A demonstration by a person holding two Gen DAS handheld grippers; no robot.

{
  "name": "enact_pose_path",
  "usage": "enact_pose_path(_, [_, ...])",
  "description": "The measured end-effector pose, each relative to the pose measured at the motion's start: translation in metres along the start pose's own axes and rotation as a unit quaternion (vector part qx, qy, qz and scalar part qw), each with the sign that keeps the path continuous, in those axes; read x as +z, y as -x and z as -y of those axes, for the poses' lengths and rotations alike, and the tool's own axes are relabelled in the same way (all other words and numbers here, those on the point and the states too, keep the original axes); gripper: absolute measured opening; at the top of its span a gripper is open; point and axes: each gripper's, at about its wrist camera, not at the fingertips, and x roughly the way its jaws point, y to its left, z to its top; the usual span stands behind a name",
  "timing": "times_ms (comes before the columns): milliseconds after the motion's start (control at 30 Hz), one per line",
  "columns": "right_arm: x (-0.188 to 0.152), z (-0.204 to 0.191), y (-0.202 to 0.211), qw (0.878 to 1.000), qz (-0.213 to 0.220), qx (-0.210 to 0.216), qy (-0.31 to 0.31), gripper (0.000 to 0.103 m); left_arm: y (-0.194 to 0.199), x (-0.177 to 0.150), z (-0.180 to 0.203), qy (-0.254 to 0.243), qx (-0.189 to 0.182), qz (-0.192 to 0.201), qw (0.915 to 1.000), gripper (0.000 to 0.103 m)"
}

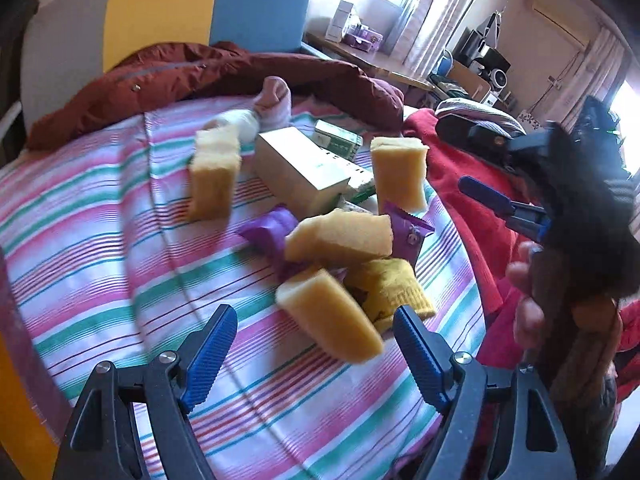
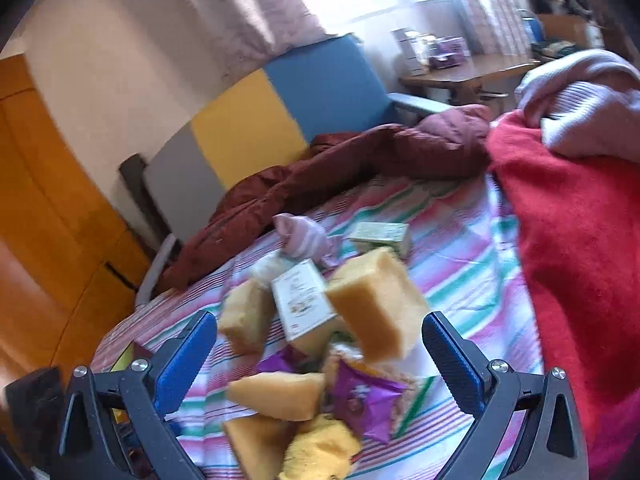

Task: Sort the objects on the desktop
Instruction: 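Grasp a yellow sponge with the left tool while the right tool grasps another sponge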

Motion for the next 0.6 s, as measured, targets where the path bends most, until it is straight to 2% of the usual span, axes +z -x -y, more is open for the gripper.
enact_pose_path(133, [-0.003, -0.006, -0.005, 1.000, -0.015, 0.011, 0.015, 0.103, -0.022, 0.006, 0.001, 0.010, -0.020, -0.006, 0.9997, 0.076])
enact_pose_path(200, [-0.004, -0.008, -0.007, 1.000, -0.020, 0.014, 0.019, 0.103, -0.033, 0.007, 0.000, 0.013, -0.028, -0.014, 0.9994, 0.058])
enact_pose_path(267, [-0.004, -0.008, -0.008, 0.999, -0.025, 0.022, 0.022, 0.103, -0.039, 0.006, 0.000, 0.004, -0.009, -0.019, 0.9998, 0.044])
enact_pose_path(467, [-0.013, -0.027, -0.021, 0.995, -0.063, 0.044, 0.065, 0.103, -0.027, -0.008, -0.009, 0.005, -0.028, -0.002, 0.9996, 0.042])
enact_pose_path(600, [-0.026, -0.042, -0.039, 0.988, -0.108, 0.033, 0.110, 0.103, -0.019, -0.018, -0.013, 0.005, -0.031, 0.002, 0.9995, 0.042])
